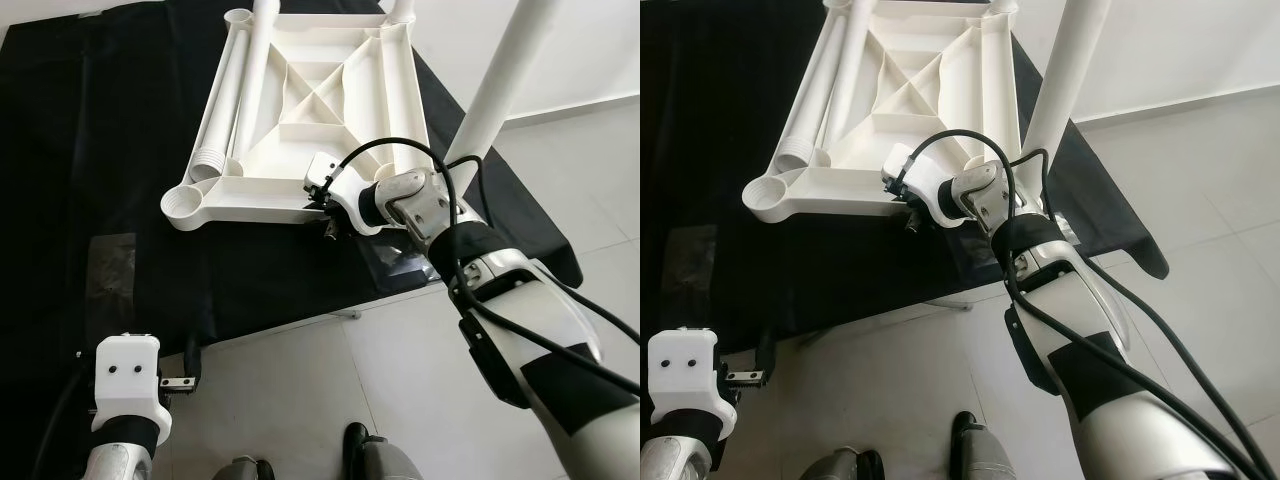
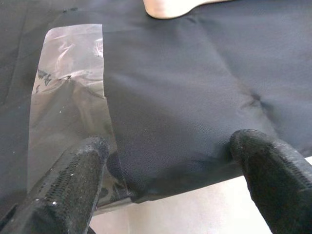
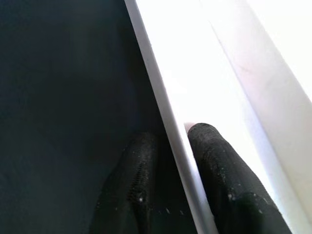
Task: Building children table
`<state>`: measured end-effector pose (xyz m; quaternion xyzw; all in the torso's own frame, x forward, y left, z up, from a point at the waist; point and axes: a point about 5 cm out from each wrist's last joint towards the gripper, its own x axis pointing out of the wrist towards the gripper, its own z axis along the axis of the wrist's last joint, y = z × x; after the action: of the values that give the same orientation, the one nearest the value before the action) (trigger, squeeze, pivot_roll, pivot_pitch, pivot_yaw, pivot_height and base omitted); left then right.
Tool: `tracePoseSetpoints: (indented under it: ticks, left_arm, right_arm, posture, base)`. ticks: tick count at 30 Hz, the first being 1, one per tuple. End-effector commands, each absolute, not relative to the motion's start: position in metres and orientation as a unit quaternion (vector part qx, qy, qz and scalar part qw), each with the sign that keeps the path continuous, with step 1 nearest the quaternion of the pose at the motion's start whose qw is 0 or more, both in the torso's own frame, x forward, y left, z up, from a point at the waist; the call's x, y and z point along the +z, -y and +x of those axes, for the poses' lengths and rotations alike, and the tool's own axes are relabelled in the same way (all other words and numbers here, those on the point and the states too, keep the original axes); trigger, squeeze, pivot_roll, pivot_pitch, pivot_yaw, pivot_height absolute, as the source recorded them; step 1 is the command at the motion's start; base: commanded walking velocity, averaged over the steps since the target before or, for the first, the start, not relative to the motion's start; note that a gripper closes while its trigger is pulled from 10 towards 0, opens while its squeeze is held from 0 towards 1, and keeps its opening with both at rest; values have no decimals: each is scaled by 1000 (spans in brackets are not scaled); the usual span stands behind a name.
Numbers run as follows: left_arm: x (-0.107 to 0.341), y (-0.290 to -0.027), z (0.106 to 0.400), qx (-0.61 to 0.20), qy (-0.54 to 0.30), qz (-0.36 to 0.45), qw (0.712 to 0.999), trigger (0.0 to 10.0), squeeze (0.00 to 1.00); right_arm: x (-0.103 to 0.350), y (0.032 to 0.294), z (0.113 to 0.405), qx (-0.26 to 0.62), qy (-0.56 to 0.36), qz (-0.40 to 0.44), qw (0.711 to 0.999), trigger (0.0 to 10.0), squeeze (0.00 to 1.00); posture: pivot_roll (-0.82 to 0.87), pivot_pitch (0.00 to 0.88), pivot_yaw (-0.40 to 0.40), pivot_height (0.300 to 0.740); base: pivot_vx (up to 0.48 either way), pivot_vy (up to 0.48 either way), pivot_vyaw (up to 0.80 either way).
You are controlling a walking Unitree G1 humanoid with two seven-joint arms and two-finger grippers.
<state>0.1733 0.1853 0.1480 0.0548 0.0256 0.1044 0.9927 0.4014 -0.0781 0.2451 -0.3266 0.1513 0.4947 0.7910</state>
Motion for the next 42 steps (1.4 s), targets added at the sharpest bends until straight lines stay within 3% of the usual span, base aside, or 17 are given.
tracePoseSetpoints:
  ticks: [1, 4, 7, 15, 16, 19, 20, 21, 22, 25, 30, 37, 41, 42]
  left_arm:
    - [141, -186, 172, 112, -47, 54, 991, 10000, 0]
    - [141, -186, 173, 112, -47, 54, 991, 10000, 0]
    - [141, -186, 175, 109, -47, 57, 991, 10000, 0]
    - [141, -187, 176, 109, -48, 60, 991, 10000, 0]
    - [140, -188, 177, 108, -48, 61, 991, 10000, 0]
    - [140, -188, 177, 107, -49, 62, 991, 10000, 0]
    - [140, -189, 178, 107, -49, 63, 991, 10000, 0]
    - [140, -189, 178, 107, -49, 63, 991, 10000, 0]
    - [140, -189, 178, 107, -49, 64, 991, 10000, 0]
    - [140, -189, 178, 107, -49, 64, 991, 10000, 0]
    - [141, -191, 178, 105, -50, 69, 991, 10000, 0]
    - [140, -191, 179, 106, -50, 71, 991, 10000, 0]
    - [140, -191, 179, 106, -50, 71, 991, 10000, 0]
    - [140, -191, 179, 105, -50, 71, 991, 10000, 0]
  right_arm:
    - [233, 84, 396, 533, -183, -345, 751, 0, 0]
    - [236, 84, 394, 555, -174, -351, 734, 0, 0]
    - [240, 88, 388, 602, -150, -379, 687, 0, 0]
    - [243, 100, 383, 627, -134, -423, 641, 0, 0]
    - [245, 106, 380, 638, -130, -439, 619, 0, 0]
    - [246, 111, 377, 647, -128, -452, 600, 0, 0]
    - [246, 118, 373, 660, -125, -467, 574, 0, 0]
    - [246, 118, 373, 660, -125, -467, 574, 0, 0]
    - [245, 122, 371, 666, -125, -481, 556, 0, 0]
    - [245, 122, 371, 666, -125, -481, 556, 0, 0]
    - [243, 140, 360, 687, -134, -516, 493, 0, 0]
    - [241, 153, 355, 688, -140, -536, 469, 0, 0]
    - [243, 155, 358, 672, -139, -551, 476, 0, 0]
    - [245, 157, 365, 633, -138, -581, 493, 0, 0]
  posture:
    - [-16, 301, -32, 740]
    - [-16, 296, -28, 740]
    - [-14, 294, -22, 740]
    - [-19, 290, -14, 740]
    - [-19, 288, -9, 740]
    - [-19, 288, -9, 740]
    - [-15, 287, -8, 740]
    - [-15, 287, -8, 740]
    - [-8, 287, -3, 740]
    - [-8, 287, -3, 740]
    - [6, 281, 8, 740]
    - [6, 281, 9, 740]
    - [5, 281, 8, 740]
    - [6, 280, 7, 740]
  base:
    - [0, 0, 0]
    - [0, 0, 0]
    - [0, 0, 0]
    - [0, 0, 0]
    - [0, 0, 0]
    - [0, 0, 0]
    - [0, 0, 0]
    - [0, 0, 0]
    - [0, 0, 0]
    - [0, 0, 0]
    - [0, 0, 0]
    - [0, 0, 0]
    - [0, 0, 0]
    - [0, 0, 0]
